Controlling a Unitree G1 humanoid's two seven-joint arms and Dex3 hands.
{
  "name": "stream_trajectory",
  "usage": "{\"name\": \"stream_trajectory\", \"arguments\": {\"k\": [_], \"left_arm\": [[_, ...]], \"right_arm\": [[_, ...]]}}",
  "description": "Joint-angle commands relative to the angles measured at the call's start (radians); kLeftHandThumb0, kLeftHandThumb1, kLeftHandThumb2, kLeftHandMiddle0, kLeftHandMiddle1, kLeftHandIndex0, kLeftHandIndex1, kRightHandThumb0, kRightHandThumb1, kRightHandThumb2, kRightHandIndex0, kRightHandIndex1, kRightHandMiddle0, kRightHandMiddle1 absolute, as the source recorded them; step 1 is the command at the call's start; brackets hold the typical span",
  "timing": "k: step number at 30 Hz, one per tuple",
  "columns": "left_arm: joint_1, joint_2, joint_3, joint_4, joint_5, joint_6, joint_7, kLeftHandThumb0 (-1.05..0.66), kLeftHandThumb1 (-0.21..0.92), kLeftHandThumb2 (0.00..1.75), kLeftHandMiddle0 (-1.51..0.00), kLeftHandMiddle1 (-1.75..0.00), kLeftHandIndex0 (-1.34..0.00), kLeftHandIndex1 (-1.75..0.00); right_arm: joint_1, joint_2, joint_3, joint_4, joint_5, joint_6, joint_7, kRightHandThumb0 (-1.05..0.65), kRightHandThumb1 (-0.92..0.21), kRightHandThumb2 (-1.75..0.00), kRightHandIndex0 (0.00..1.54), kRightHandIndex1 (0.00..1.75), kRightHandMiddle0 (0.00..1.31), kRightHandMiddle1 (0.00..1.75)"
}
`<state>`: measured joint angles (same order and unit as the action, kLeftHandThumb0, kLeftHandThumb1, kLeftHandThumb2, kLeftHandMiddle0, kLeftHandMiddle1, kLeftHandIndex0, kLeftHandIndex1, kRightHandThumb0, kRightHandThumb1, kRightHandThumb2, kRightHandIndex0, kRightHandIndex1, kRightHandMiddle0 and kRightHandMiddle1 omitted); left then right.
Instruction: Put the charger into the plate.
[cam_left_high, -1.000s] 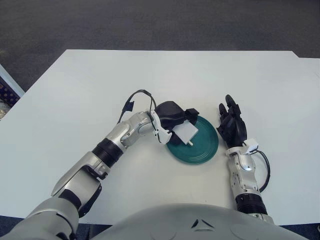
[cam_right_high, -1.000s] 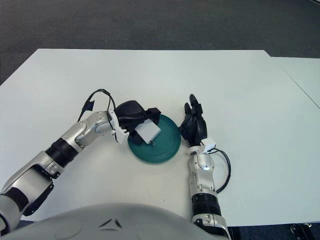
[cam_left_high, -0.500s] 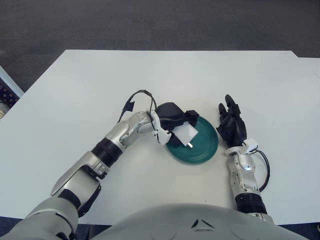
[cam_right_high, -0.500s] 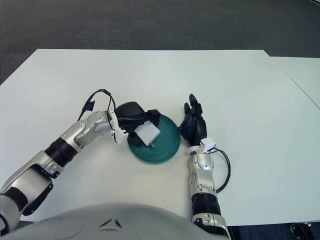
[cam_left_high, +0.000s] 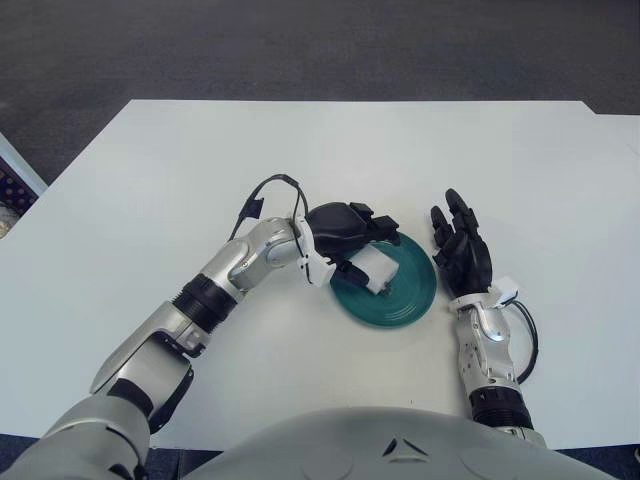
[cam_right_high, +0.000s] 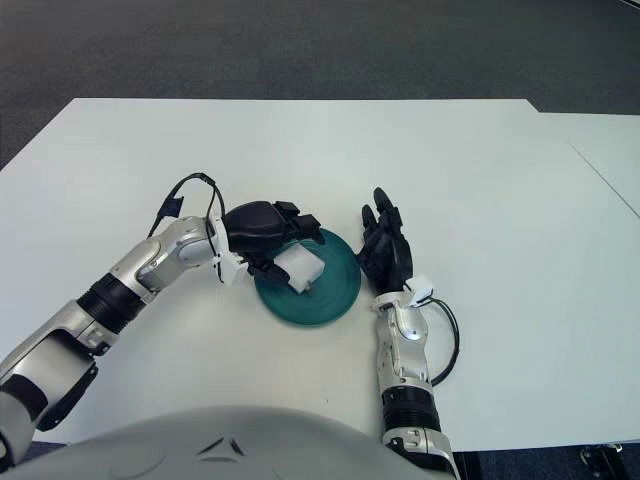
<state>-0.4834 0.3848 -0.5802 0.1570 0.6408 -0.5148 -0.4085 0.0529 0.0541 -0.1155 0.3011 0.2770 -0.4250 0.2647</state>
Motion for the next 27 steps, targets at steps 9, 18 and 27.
{"name": "stream_trajectory", "arguments": {"k": [9,18,27], "left_arm": [[-0.021,0.018,0.014,0.020,0.000,0.023,-0.040,-1.05,0.92,0.95,0.00,0.00,0.00,-0.01],[-0.047,0.012,0.032,0.107,-0.036,-0.016,-0.027,-1.05,0.92,0.94,0.00,0.00,0.00,0.00],[0.049,-0.074,0.230,0.290,-0.416,-0.004,-0.020,-1.05,0.92,0.90,0.00,0.00,0.00,0.00]], "right_arm": [[0.018,-0.002,-0.004,0.078,-0.001,0.040,0.006,-0.86,-0.92,-1.08,0.06,0.00,0.00,0.15],[-0.032,-0.014,-0.028,0.174,0.001,0.002,0.015,-0.88,-0.92,-1.08,0.08,0.01,0.00,0.17],[-0.091,-0.029,-0.057,0.278,-0.020,-0.071,0.001,-0.86,-0.92,-1.07,0.10,0.01,0.00,0.22]]}}
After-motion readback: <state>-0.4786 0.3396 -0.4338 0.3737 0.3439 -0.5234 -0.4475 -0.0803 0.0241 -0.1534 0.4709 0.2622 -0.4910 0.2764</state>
